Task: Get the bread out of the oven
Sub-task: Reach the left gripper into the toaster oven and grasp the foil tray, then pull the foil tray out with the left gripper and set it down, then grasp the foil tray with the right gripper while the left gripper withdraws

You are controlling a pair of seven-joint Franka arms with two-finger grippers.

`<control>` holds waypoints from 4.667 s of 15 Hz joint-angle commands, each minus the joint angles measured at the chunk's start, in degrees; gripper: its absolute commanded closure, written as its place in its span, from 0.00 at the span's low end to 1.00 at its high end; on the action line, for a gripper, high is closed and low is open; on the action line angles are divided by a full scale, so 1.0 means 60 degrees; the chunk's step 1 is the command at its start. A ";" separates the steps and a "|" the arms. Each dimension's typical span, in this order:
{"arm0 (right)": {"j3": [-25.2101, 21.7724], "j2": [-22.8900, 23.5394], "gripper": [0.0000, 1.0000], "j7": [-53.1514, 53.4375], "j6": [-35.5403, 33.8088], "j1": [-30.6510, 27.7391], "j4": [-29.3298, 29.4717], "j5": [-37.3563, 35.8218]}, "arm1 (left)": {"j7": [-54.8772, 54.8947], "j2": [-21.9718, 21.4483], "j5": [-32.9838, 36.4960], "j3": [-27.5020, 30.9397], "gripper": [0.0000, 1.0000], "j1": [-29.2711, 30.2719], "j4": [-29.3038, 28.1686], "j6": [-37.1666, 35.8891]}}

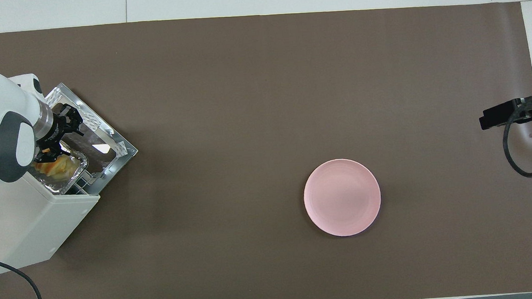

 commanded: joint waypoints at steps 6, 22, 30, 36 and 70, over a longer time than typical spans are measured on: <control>0.0076 -0.0086 0.00 -0.0216 -0.0366 -0.0132 0.0002 -0.0085 | 0.0791 -0.0275 0.0205 -0.0031 1.00 0.0212 -0.0027 0.0214; 0.0091 -0.0086 0.00 -0.0201 -0.0411 -0.0132 0.0003 -0.0085 | 0.4659 0.1732 -0.1201 -0.0646 1.00 -0.4488 0.3714 -0.0696; 0.0017 -0.0086 0.00 -0.0201 -0.0411 -0.0220 -0.0012 -0.0085 | 0.4470 0.2860 -0.1201 -0.0646 1.00 -0.5765 0.3464 -0.0418; 0.0032 -0.0159 0.00 -0.0172 -0.0411 -0.0190 -0.0114 -0.0085 | 0.3812 0.2920 -0.0852 -0.0501 0.00 -0.5736 0.3946 -0.0461; 0.0208 0.5290 0.00 1.0434 0.5697 0.5831 0.0559 -0.1081 | 0.7970 -0.1956 -0.1157 -0.1950 0.00 0.2028 0.3218 -0.5867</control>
